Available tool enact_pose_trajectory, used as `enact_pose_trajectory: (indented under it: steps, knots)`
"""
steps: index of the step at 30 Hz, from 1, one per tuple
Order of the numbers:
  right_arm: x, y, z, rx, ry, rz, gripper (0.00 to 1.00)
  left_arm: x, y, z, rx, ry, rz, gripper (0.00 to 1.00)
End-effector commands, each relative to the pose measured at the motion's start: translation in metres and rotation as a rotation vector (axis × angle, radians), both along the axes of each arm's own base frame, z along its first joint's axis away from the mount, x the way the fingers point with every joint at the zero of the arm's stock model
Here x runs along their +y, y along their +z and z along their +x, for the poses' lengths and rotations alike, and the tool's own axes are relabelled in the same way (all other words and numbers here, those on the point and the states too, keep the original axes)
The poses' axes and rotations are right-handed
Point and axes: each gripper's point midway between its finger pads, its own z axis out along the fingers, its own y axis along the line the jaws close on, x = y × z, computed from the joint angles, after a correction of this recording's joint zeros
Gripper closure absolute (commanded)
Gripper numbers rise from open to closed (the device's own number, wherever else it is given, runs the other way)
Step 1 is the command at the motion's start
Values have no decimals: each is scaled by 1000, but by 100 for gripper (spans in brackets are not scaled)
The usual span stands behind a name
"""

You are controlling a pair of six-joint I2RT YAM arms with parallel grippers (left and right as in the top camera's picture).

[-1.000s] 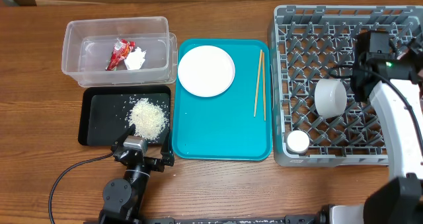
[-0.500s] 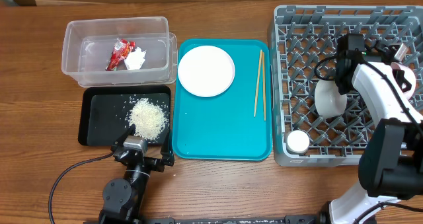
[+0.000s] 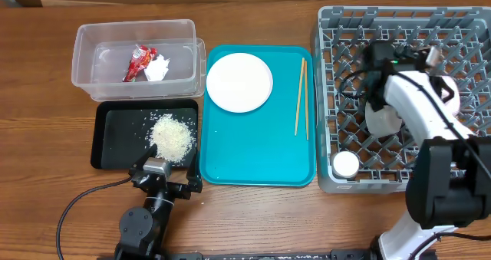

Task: Sort waste into correct bins and load items into the dishwasher
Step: 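Lower the pink bowl into the dish rack and open the right gripper, then reach the right gripper to the wooden chopsticks on the teal tray and grasp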

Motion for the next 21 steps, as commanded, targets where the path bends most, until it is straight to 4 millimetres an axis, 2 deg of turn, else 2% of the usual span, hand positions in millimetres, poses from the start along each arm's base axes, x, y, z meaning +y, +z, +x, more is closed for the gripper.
enact_pose_trajectory:
  steps: [1,5,8,10,14,18,21]
  knots:
    - [21,-13,4,5,38,87,48,-1,0,0,-1,-6,-8,0]
    - [50,-15,6,-44,59,240,47,-1,0,0,-1,-6,-8,0]
    - [94,-7,14,-72,126,473,47,-1,0,0,-1,-6,-8,0]
    - [127,3,16,-74,177,616,48,-1,0,0,-1,-6,-8,0]
    - [210,29,13,-55,322,922,49,-1,0,0,-1,-6,-8,0]
    - [293,33,1,10,465,1200,49,-1,0,0,-1,-6,-8,0]
    - [319,20,-2,20,467,1256,49,-1,0,0,-1,-6,-8,0]
